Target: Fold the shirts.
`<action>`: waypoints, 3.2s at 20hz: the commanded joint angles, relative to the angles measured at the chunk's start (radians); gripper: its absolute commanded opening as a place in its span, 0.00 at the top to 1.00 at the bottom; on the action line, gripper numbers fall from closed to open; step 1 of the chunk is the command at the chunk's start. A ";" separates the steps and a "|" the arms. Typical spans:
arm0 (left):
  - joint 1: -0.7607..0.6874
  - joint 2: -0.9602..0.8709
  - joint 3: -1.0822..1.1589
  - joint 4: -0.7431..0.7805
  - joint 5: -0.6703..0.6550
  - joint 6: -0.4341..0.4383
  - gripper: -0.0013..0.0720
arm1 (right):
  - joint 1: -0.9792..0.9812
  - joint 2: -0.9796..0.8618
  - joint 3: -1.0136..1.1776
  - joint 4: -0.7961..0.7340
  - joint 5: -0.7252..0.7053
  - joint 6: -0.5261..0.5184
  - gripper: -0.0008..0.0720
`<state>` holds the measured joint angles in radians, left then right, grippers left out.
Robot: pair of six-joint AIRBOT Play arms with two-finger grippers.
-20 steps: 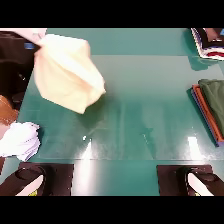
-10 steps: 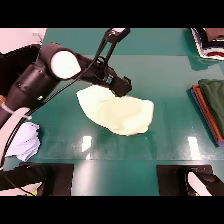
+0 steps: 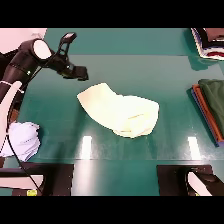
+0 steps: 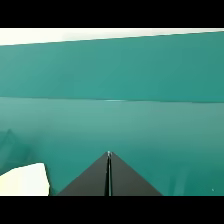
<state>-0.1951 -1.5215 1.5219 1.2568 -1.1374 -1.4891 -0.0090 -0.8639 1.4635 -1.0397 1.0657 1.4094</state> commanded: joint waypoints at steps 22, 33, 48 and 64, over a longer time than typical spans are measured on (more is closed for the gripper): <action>0.086 -0.122 0.172 -0.143 -0.083 0.163 0.95 | -0.057 -0.205 -0.285 -0.007 0.319 0.048 0.94; 0.086 -0.109 0.172 -0.153 -0.082 0.154 0.95 | 0.155 -0.654 -0.469 0.165 -0.035 0.003 0.42; 0.088 0.436 0.174 -0.132 0.139 0.136 0.95 | 0.048 -0.283 0.098 0.146 0.145 -0.081 0.96; 0.088 0.719 0.172 -0.070 0.185 0.133 0.95 | -0.167 -0.073 0.459 0.148 0.316 -0.023 0.96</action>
<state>-0.1085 -0.7349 1.6951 1.1351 -0.8818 -1.3563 -0.1799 -0.8837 1.8957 -0.8860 1.3338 1.3506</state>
